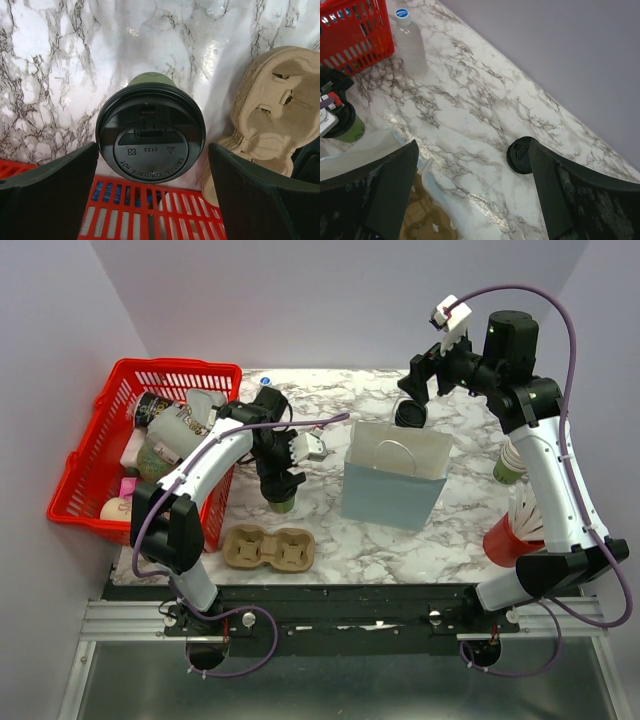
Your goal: Pack the takeout coffee
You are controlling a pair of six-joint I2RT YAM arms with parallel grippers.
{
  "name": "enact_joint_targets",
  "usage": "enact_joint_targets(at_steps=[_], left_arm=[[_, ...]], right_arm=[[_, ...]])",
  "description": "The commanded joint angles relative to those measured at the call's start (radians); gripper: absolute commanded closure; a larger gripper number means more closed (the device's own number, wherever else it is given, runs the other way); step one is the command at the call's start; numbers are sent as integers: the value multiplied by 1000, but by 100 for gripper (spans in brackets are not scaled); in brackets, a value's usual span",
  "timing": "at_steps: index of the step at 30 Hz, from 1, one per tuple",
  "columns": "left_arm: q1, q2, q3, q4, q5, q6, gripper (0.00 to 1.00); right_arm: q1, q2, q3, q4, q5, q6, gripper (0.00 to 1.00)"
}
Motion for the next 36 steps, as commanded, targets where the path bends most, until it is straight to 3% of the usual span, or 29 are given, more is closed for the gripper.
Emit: enact_joint_targets(at_steps=[1,20,26,31,36], left_arm=[[1,-35,-17,50,-2,3,1],[1,-55,-84,79,-25,33,5],[1,-66,-78,52,-4,67,15],[1,-81,-77,36,9,78,25],[1,-104,-41,12,73,56,33]], right_arm=[[1,15,8,16,-25,-4,0],[1,37,28,11,-6,-30,0],[-34,52,34,-55,-18,-114,0],[-84,124,148,-206,-57,-185,1],[-108,112,80,-230,-61,-246,1]])
